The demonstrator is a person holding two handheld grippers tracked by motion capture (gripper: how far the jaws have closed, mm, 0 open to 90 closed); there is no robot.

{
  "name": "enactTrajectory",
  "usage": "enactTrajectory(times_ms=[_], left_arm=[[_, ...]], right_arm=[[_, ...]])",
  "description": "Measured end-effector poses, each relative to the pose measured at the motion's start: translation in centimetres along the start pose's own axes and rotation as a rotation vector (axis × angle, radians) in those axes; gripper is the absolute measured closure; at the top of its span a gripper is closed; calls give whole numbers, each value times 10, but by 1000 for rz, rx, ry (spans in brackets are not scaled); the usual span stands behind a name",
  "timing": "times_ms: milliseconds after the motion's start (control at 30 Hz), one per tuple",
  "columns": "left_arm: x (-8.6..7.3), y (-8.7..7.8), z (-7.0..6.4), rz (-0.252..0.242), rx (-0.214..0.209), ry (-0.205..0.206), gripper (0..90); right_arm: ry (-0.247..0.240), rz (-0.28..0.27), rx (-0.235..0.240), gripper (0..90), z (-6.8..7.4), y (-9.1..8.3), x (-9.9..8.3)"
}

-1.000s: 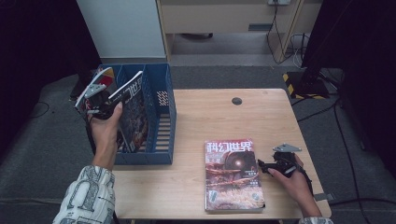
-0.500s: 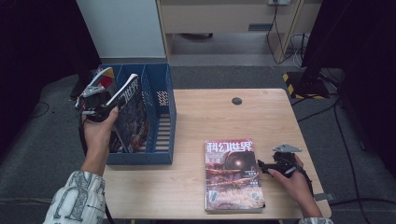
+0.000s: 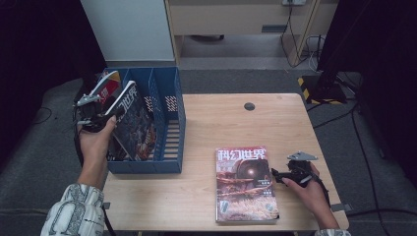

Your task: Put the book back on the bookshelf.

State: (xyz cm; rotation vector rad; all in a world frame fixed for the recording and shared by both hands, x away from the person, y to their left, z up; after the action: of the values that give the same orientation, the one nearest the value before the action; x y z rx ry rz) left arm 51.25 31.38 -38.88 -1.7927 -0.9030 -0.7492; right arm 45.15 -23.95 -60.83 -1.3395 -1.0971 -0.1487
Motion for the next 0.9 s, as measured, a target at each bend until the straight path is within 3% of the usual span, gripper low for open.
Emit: enactTrajectory(times_ms=[367, 500, 600, 733, 900], left_arm=[[5, 0, -5, 18, -11, -6, 770], [8, 2, -7, 35, 13, 27, 746], [8, 6, -8, 53, 14, 19, 708], [7, 5, -6, 65, 15, 10, 798], [9, 1, -2, 59, 10, -6, 821]], right_arm=[[0, 0, 0, 73, 0, 0, 0], [0, 0, 0, 73, 0, 0, 0], [-1, 0, 1, 72, 0, 0, 0], [0, 0, 1, 72, 0, 0, 0], [-1, 0, 2, 71, 0, 0, 0]])
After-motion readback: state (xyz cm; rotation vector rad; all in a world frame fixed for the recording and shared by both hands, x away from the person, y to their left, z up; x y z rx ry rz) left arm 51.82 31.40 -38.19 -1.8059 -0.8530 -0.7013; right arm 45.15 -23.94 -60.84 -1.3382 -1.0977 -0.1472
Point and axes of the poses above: each handheld gripper's, and its own axes: y roughly forward along the jaws, x roughly out of its top, z roughly to its left, the point moved 10 cm from there along y, roughly forward along the jaws, and after that the axes turned 13 degrees about -y, right-handed, at the moved point
